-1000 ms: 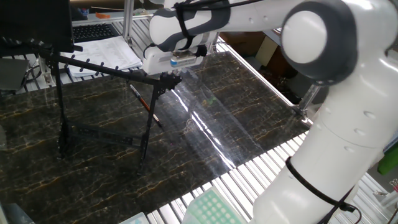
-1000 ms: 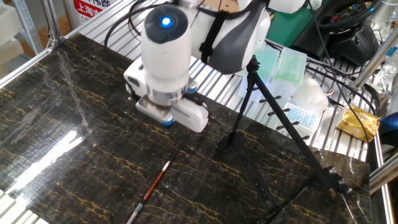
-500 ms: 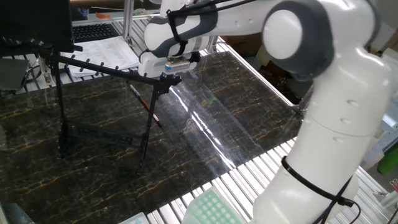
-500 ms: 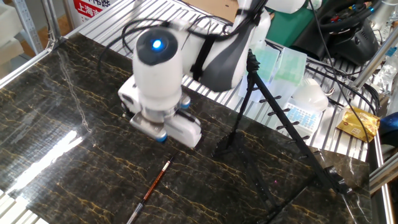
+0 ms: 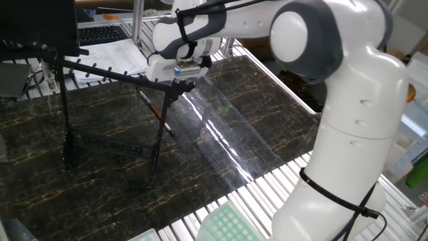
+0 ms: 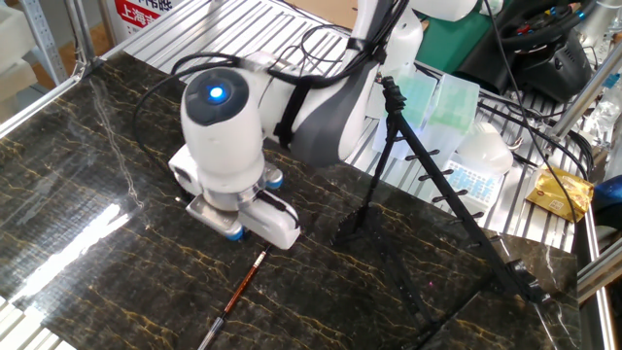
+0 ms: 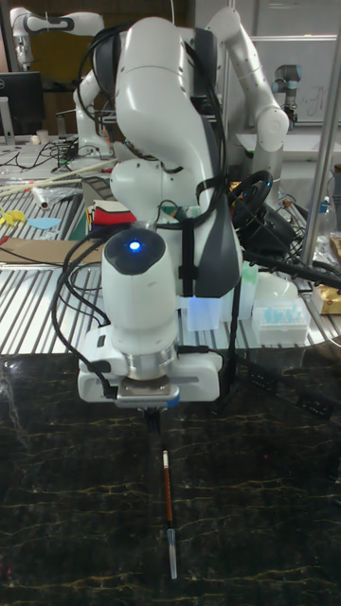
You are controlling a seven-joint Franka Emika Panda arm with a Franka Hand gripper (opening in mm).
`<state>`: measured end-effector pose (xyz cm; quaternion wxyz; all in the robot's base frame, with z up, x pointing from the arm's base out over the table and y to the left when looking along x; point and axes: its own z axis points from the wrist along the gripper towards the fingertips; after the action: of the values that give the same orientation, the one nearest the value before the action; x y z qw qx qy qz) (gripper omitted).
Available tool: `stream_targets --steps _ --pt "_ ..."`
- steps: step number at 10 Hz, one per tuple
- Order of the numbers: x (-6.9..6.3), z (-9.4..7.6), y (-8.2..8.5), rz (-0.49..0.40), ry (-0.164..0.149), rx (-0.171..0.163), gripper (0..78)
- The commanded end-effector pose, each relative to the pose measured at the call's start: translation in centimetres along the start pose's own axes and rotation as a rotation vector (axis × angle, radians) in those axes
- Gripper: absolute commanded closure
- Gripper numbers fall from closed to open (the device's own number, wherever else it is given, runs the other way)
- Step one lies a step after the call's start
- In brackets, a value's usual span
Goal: Place the brush on the pen rack
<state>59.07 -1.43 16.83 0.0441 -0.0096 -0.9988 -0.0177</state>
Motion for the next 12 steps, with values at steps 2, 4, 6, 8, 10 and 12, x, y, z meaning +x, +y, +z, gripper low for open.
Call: stream_targets --steps 2,4,6,8,10,12 --pt "-1.1 2.3 0.1 -0.007 -0.006 0.006 77.6" --pt "-1.3 2.8 0.1 -0.011 -0.006 0.009 77.6" --pt "-1.7 3.7 0.0 -0.016 -0.011 0.007 77.6" --pt "-2.3 4.4 -0.2 -0.018 -0.017 0.007 77.6" --pt "-2.5 4.7 -0.2 -0.017 -0.024 0.007 77.6" --pt "-2.5 5.2 -0.2 -0.020 -0.038 0.006 77.6"
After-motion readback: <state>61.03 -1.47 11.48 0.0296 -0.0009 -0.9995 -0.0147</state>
